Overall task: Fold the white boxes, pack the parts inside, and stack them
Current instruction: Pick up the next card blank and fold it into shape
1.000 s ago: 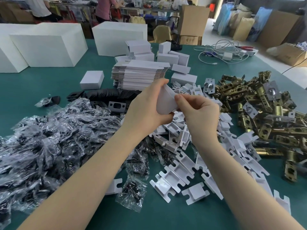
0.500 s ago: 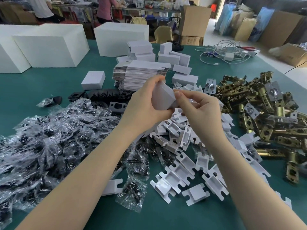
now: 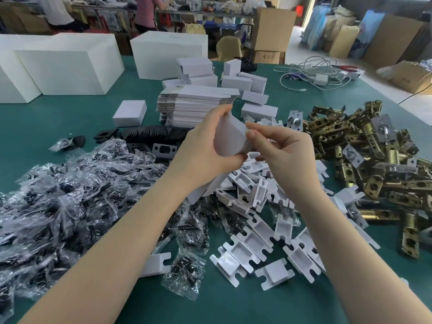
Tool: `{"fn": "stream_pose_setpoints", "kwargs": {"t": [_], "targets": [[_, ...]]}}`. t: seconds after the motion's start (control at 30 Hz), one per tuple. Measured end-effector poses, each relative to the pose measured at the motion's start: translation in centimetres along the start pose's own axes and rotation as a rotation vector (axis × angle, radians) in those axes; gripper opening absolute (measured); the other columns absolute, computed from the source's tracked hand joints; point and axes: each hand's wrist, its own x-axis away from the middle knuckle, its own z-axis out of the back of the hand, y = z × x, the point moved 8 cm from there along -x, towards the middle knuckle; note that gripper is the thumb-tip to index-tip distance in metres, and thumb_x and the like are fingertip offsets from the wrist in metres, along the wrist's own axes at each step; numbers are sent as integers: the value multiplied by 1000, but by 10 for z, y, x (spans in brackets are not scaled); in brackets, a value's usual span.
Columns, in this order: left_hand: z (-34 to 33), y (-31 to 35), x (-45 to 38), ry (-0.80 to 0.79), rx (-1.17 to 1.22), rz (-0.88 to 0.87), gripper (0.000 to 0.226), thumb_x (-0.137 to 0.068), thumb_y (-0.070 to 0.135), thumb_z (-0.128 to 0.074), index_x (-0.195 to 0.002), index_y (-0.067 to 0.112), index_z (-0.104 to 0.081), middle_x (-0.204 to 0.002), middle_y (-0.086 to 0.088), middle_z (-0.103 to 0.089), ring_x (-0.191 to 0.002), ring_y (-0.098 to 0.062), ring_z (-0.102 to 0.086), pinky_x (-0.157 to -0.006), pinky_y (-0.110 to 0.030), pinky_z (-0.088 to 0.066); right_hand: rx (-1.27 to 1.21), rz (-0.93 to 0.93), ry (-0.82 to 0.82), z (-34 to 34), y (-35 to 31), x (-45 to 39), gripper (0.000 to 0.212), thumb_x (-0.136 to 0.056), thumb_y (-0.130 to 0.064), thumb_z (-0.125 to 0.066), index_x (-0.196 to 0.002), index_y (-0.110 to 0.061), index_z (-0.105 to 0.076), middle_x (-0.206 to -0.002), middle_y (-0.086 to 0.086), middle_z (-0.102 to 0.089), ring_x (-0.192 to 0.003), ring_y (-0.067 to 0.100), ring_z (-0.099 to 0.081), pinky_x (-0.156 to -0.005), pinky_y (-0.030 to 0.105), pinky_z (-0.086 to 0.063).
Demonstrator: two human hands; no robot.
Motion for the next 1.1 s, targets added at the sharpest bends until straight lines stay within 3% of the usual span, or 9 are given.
{"fn": "stream_pose_setpoints", "kwargs": {"t": [0.1, 0.27, 0.4, 0.47, 0.6, 0.67, 0.87, 0.97, 1.1], "targets": [[-1, 0, -1, -32, 69, 21, 89, -67, 46, -80, -142, 46, -32, -130, 16, -49, -106, 4, -53, -82, -13, -45, 5, 47, -1, 1, -3, 0, 24, -89, -15, -72, -91, -39, -74, -74, -17, -74, -63, -3, -64, -61, 17, -53], [-11, -7, -2, -152, 278, 133, 82, -64, 37, -81, -135, 45, -41, -125, 13, -59, -104, 1, -61, -86, -17, -52, 14, 98, -76, -4, -8, -2, 36, -89, -14, -71, -90, -49, -75, -86, -19, -75, -80, 0, -69, -69, 16, -53], [-14, -6, -2, -199, 299, 128, 82, -67, 34, -82, -136, 45, -40, -125, 13, -59, -105, 1, -62, -87, -18, -54, -14, 75, -88, 0, -7, -3, 32, -89, -13, -70, -89, -44, -77, -83, -16, -75, -76, -1, -69, -65, 15, -53], [-13, -6, -1, -204, 292, 123, 80, -70, 30, -84, -135, 48, -39, -127, 16, -58, -106, 3, -61, -89, -18, -53, 2, 70, -75, 0, -6, -2, 31, -89, -15, -71, -87, -46, -77, -80, -15, -75, -71, 3, -68, -61, 23, -55], [-12, -5, -1, -212, 275, 131, 81, -66, 36, -80, -133, 52, -38, -124, 23, -56, -104, 8, -60, -85, -11, -51, 31, 42, -53, 3, -2, -3, 28, -90, -20, -71, -87, -48, -76, -72, -5, -75, -62, 25, -59, -58, 55, -51], [-12, -5, -1, -220, 267, 130, 83, -67, 35, -80, -137, 50, -38, -125, 24, -55, -104, 10, -59, -84, -9, -50, 32, 35, -53, 3, 0, -3, 26, -90, -20, -71, -87, -45, -77, -71, -1, -75, -62, 29, -59, -60, 59, -51], [-12, -5, 0, -226, 288, 126, 79, -76, 23, -83, -133, 51, -37, -125, 21, -55, -102, 10, -60, -80, -8, -50, -64, 23, -69, 2, -3, -2, 27, -90, -8, -68, -88, -34, -76, -82, -14, -76, -66, 1, -68, -61, 17, -54], [-11, -2, 1, -212, 289, 125, 79, -72, 25, -81, -132, 51, -37, -125, 22, -55, -99, 9, -61, -78, -7, -50, -48, 34, -80, 0, -5, -2, 31, -90, -10, -69, -84, -39, -79, -86, -15, -76, -68, 3, -70, -63, 19, -56], [-10, 0, 1, -207, 267, 114, 85, -70, 30, -81, -140, 46, -37, -128, 18, -56, -103, 4, -61, -84, -12, -51, 5, 41, -54, 2, -5, -2, 29, -89, -16, -72, -86, -44, -78, -84, -12, -76, -68, 7, -69, -68, 37, -61]]}}
